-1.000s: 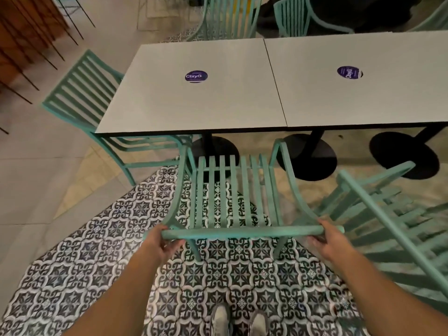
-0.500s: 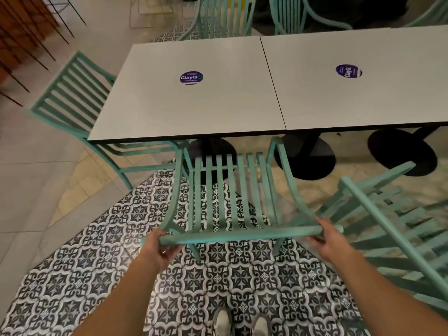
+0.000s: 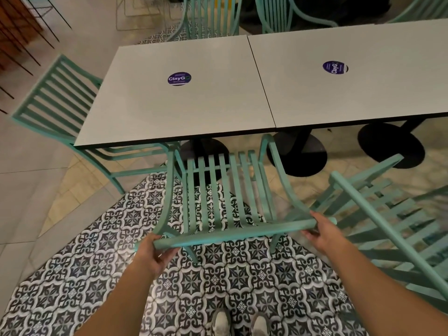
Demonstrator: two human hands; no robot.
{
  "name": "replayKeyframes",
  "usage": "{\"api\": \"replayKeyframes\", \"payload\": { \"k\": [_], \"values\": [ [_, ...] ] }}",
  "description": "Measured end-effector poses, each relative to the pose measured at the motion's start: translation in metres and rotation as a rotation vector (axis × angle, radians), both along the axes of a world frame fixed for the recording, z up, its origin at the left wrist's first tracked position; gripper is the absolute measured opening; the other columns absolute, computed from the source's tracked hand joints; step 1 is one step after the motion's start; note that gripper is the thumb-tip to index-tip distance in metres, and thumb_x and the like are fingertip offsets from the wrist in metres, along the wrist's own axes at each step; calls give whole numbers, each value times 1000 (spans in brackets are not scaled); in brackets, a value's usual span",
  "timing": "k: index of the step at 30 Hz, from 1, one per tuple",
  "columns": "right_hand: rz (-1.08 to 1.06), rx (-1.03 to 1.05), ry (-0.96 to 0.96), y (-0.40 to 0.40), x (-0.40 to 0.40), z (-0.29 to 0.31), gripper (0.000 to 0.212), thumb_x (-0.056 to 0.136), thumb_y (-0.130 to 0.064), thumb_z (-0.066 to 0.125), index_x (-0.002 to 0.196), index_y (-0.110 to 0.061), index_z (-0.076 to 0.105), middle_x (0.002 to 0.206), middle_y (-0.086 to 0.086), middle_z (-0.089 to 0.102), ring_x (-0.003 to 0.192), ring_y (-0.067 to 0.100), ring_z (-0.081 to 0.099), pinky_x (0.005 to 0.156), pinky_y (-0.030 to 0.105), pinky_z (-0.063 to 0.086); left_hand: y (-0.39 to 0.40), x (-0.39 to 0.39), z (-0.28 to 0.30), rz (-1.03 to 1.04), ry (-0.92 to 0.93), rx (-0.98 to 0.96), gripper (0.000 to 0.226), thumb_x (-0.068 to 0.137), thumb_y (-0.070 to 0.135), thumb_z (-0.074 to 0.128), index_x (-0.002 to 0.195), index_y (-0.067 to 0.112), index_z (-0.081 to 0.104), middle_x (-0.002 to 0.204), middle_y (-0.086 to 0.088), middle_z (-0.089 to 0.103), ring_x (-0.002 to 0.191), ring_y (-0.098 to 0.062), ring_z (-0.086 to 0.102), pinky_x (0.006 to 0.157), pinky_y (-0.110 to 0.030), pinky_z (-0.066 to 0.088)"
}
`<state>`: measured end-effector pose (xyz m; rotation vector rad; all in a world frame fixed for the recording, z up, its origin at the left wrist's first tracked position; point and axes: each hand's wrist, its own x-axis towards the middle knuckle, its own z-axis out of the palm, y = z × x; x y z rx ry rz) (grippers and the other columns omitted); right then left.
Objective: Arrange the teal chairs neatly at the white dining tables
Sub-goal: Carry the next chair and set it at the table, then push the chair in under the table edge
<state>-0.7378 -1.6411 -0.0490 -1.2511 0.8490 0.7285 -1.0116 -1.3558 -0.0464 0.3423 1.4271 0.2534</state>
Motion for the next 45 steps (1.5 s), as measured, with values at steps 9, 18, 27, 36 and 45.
{"api": "replayKeyframes", "payload": {
  "k": [9,18,27,36,45],
  "values": [
    [38,-22,5,-1,3,-3,16,90,-16,64,101,-6,58,108,17,60,87,29,63,45,35,57,0,-2,-3,-14,8,8,27,94,16,55,118,5,54,113,-25,60,94,-39,67,56,-48,59],
    [68,-86,-78,-11,-3,-3,25,88,-26,65,103,-8,57,106,15,64,92,29,66,62,39,57,2,-18,2,-223,421,396,72,83,39,69,141,10,38,116,-13,51,104,-32,54,80,-46,52],
    [423,-744,-732,-78,-48,33,54,91,-40,58,136,-13,46,132,4,56,107,24,61,91,39,51,-22,70,42,-1365,437,1348,58,92,43,56,144,23,39,149,-4,40,110,-15,59,109,-49,36],
    [651,-1262,-915,-220,-54,67,55,90,-40,60,137,-15,46,134,5,50,124,27,43,105,43,38,-203,230,66,-2141,-117,1999,55,93,47,49,140,18,43,138,-2,48,128,-23,43,107,-40,35],
    [891,-1308,-705,-306,-31,48,64,94,-48,49,148,-21,30,151,1,35,139,23,26,114,40,28,-334,312,65,-2491,-169,2207,50,95,47,46,137,21,45,135,-3,48,124,-25,45,102,-40,35]
  ]
}}
